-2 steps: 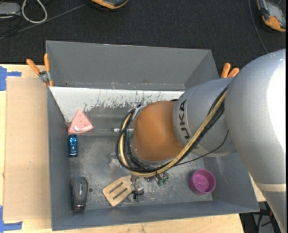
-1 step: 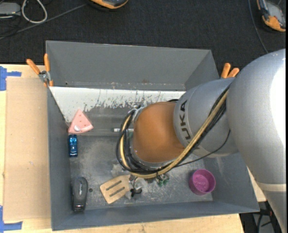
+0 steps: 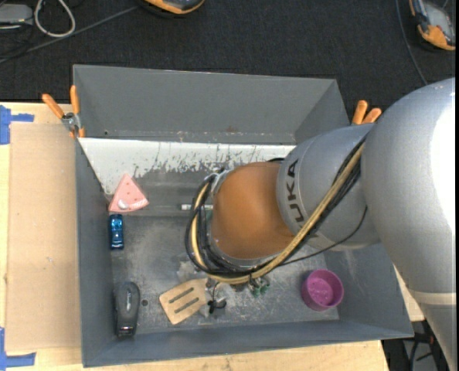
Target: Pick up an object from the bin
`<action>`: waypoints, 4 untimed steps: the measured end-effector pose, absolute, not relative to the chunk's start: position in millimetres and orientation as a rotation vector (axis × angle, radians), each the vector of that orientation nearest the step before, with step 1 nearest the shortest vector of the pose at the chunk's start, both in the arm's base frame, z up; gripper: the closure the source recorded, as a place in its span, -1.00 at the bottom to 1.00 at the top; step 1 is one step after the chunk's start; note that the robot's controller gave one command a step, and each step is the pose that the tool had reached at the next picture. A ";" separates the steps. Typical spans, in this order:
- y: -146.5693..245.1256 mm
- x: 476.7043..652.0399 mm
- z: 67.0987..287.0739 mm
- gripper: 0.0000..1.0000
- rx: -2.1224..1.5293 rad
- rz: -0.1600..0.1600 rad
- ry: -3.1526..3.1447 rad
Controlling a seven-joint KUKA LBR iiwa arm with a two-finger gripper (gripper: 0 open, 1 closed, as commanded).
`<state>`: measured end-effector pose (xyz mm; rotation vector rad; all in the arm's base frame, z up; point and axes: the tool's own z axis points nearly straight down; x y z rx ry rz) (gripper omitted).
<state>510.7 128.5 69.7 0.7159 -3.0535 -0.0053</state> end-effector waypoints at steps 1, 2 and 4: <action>128.7 508.4 96.6 1.00 0.712 -0.006 -3.047; 129.1 507.6 147.6 1.00 0.709 -0.006 -3.045; 129.5 507.2 194.6 1.00 0.704 -0.007 -3.043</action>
Offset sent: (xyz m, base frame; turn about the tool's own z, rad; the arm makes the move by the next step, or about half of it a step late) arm -0.0026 -0.0001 0.0959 0.0005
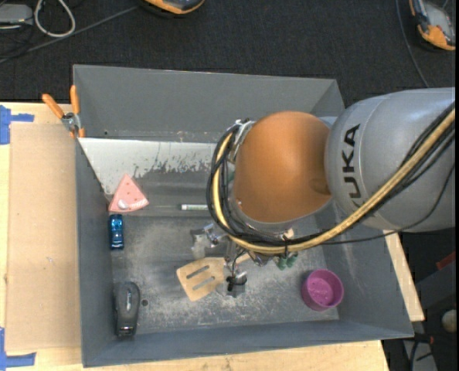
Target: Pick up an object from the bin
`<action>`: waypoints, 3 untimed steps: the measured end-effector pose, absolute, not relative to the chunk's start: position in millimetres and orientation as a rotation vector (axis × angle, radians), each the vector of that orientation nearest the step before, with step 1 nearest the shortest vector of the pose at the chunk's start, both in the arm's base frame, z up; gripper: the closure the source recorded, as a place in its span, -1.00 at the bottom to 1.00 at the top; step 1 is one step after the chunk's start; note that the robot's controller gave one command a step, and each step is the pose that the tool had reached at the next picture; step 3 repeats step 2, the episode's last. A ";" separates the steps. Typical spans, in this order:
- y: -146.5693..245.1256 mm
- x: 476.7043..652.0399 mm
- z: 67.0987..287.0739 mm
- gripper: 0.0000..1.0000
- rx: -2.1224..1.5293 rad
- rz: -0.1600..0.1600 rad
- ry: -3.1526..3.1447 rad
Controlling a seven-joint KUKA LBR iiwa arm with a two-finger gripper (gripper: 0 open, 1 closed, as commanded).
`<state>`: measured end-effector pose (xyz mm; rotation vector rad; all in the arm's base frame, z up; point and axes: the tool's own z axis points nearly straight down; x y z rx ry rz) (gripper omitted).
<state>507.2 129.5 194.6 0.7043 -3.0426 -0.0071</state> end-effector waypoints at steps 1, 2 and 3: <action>130.1 509.2 225.4 1.00 0.706 -0.007 -3.052; 130.8 508.8 249.4 1.00 0.701 -0.008 -3.051; 130.8 508.8 249.4 1.00 0.701 -0.008 -3.051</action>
Offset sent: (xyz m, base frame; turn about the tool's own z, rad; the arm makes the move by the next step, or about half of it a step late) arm 0.0014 0.0004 0.0573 0.0000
